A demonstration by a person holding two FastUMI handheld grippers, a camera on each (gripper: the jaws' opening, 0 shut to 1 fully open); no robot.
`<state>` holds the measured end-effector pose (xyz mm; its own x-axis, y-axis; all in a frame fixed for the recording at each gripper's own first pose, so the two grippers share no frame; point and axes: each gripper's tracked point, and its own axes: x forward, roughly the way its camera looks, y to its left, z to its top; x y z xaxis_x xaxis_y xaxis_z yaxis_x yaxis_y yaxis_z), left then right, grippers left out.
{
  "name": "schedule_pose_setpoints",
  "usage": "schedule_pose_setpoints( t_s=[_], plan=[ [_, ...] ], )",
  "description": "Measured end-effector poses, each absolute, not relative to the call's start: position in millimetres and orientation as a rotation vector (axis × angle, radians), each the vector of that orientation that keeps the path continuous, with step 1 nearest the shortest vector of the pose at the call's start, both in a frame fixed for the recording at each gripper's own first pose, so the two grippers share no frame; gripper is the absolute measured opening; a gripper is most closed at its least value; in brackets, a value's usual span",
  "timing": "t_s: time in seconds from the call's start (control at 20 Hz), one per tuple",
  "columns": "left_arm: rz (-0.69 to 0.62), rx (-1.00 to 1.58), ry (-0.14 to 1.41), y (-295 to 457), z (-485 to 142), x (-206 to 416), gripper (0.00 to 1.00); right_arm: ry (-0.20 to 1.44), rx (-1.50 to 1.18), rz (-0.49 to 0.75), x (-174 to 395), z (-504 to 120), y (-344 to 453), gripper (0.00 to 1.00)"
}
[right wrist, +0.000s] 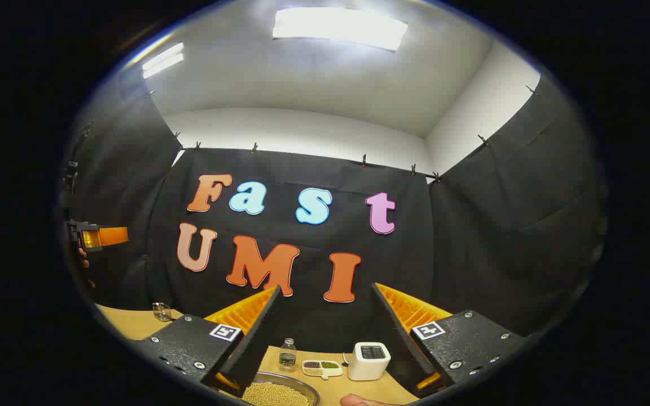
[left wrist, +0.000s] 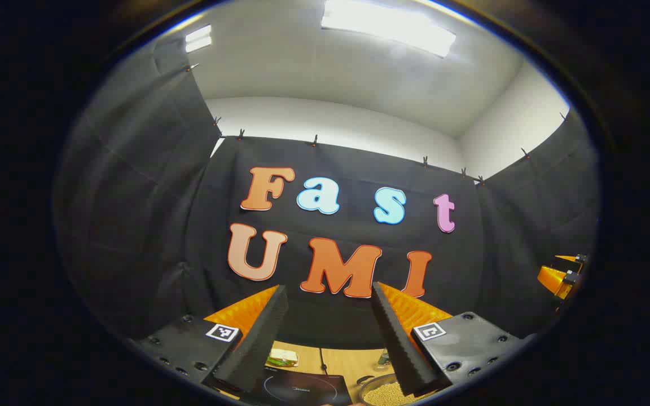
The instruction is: First push the handle of the pot to place it horizontally, then grasp the pot with both hands and set it on the induction cooktop.
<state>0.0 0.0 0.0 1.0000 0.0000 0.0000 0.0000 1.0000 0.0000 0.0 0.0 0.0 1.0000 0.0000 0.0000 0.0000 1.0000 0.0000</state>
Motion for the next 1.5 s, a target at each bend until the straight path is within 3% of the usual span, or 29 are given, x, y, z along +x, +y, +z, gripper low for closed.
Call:
schedule_pose_setpoints(
  t_s=[0.9,1.5],
  plan=[
    [0.003,0.024,-0.007,-3.7,2.7,3.4,0.95,0.016,-0.004,0.021,3.3,-4.9,4.1,0.94],
    [0.017,0.039,0.005,1.0,-4.3,6.3,0.98,0.106,0.027,0.028,3.2,-43.5,10.6,0.95]
  ],
)
